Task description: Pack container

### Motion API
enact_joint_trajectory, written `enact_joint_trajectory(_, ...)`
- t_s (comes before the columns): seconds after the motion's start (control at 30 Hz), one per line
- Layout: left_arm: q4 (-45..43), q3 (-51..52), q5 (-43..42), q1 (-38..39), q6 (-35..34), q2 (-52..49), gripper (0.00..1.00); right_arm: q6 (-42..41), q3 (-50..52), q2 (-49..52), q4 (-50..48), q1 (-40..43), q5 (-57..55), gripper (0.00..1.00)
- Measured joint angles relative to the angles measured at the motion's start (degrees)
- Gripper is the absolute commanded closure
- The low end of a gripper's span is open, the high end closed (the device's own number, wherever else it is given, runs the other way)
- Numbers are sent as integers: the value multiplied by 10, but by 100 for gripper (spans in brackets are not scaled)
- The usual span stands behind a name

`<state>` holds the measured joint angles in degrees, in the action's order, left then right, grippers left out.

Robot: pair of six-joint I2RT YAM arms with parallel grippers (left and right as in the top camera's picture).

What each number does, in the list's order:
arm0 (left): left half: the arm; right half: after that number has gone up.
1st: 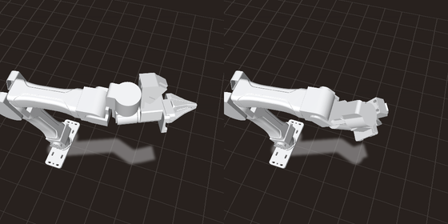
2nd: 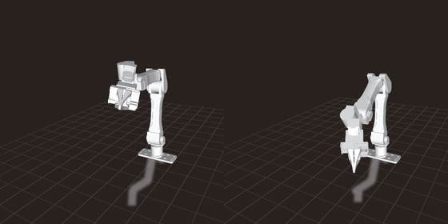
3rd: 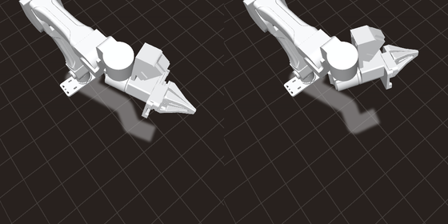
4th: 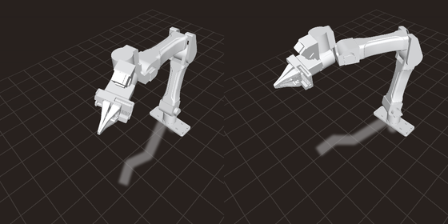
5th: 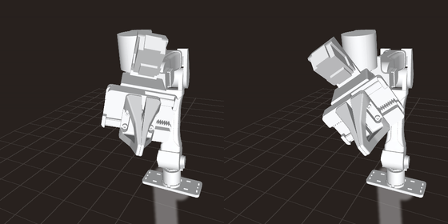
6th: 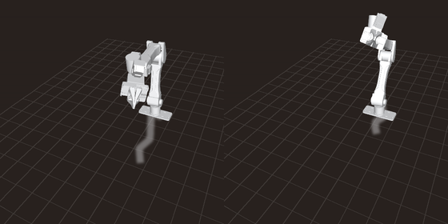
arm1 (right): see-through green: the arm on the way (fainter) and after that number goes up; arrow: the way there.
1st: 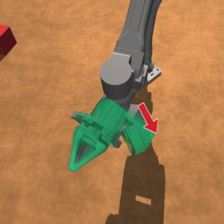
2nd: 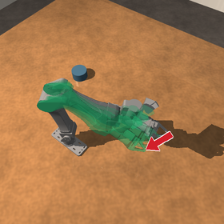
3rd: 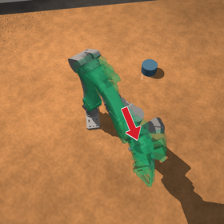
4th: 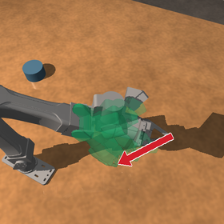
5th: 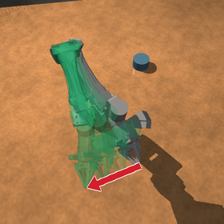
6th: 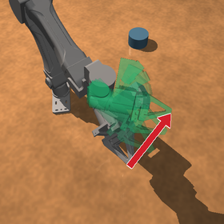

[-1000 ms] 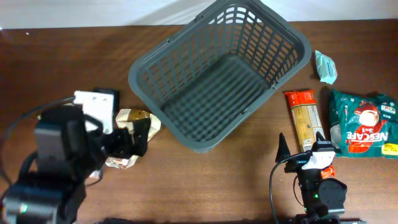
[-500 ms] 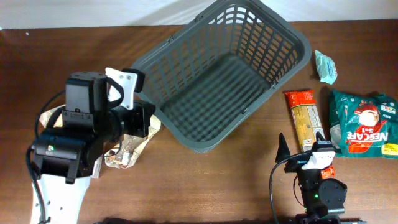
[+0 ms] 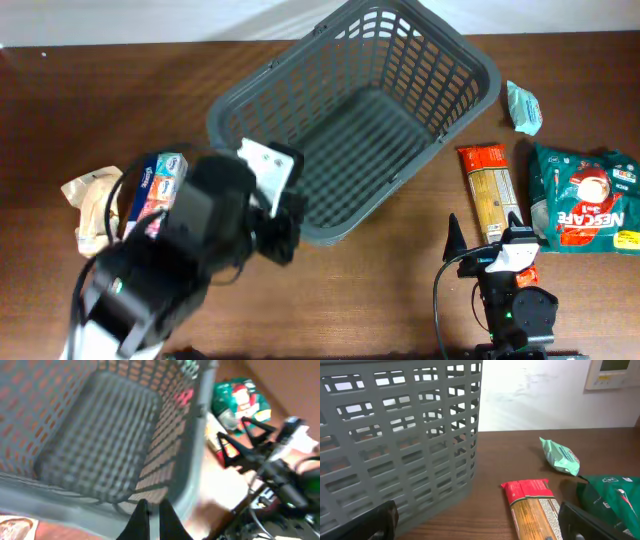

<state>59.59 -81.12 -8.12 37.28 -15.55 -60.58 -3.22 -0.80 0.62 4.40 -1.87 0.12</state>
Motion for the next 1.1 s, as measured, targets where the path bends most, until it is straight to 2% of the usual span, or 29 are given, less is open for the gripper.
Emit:
enact_joint_trajectory(0.2,11,0,23,84,-24,27,98,0,0,0,0,0,0,1)
enact_joint_trajectory(0.37,26,0,65,178,-45,-7,98,0,0,0,0,0,0,1)
enact_joint_trajectory(0.57,61,0,142,266,-79,-68,98,-85,-1,0,-16,0,3,1)
enact_joint_trajectory(0.7,69,0,166,275,-99,-87,98,-122,-23,1,-16,0,5,1)
enact_joint_trajectory(0.87,67,0,174,275,-111,-99,98,-140,-101,1,-21,0,27,1)
enact_joint_trajectory(1.1,66,0,174,275,-115,-99,98,-148,-137,1,-21,0,126,1)
